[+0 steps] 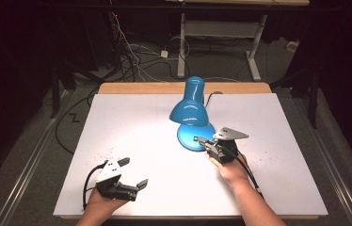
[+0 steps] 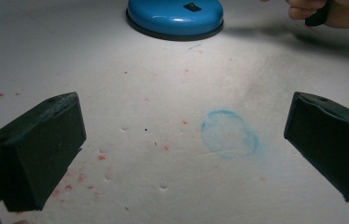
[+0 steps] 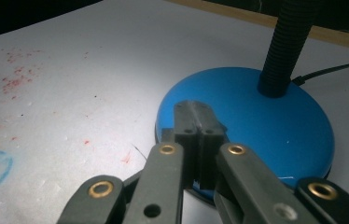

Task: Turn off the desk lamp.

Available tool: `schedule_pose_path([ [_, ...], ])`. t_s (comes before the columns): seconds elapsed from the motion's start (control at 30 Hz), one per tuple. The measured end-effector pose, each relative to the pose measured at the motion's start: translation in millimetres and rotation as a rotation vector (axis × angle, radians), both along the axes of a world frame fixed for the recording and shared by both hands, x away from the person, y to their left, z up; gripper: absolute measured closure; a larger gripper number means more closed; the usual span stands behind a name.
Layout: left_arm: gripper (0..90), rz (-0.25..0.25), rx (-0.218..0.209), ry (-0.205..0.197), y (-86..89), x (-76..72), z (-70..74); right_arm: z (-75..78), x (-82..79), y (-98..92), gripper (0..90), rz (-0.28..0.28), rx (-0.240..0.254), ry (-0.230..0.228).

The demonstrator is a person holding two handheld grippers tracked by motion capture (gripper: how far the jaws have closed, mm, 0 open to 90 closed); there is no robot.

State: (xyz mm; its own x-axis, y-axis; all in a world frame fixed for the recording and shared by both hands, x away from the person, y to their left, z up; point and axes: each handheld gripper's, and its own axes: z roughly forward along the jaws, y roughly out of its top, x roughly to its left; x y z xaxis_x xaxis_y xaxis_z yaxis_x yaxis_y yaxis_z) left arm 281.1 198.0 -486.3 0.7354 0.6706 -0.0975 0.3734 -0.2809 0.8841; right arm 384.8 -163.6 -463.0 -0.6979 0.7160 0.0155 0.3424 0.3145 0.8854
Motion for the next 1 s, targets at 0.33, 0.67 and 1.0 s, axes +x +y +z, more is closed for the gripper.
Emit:
schedule_pose_path([
  [0.33,0.0,0.033,-0.052,0.003,9.0,0.2,5.7,-5.9,15.7,6.2,90.0,0.002,0.002,0.018],
  [0.67,0.0,0.012,-0.024,-0.014,8.0,-2.6,5.6,-5.7,26.4,9.8,90.0,-0.008,-0.004,0.025],
  [1.0,0.0,0.025,-0.029,0.009,9.3,-0.4,3.2,-11.6,32.5,13.1,90.0,-0.009,-0.019,0.053],
])
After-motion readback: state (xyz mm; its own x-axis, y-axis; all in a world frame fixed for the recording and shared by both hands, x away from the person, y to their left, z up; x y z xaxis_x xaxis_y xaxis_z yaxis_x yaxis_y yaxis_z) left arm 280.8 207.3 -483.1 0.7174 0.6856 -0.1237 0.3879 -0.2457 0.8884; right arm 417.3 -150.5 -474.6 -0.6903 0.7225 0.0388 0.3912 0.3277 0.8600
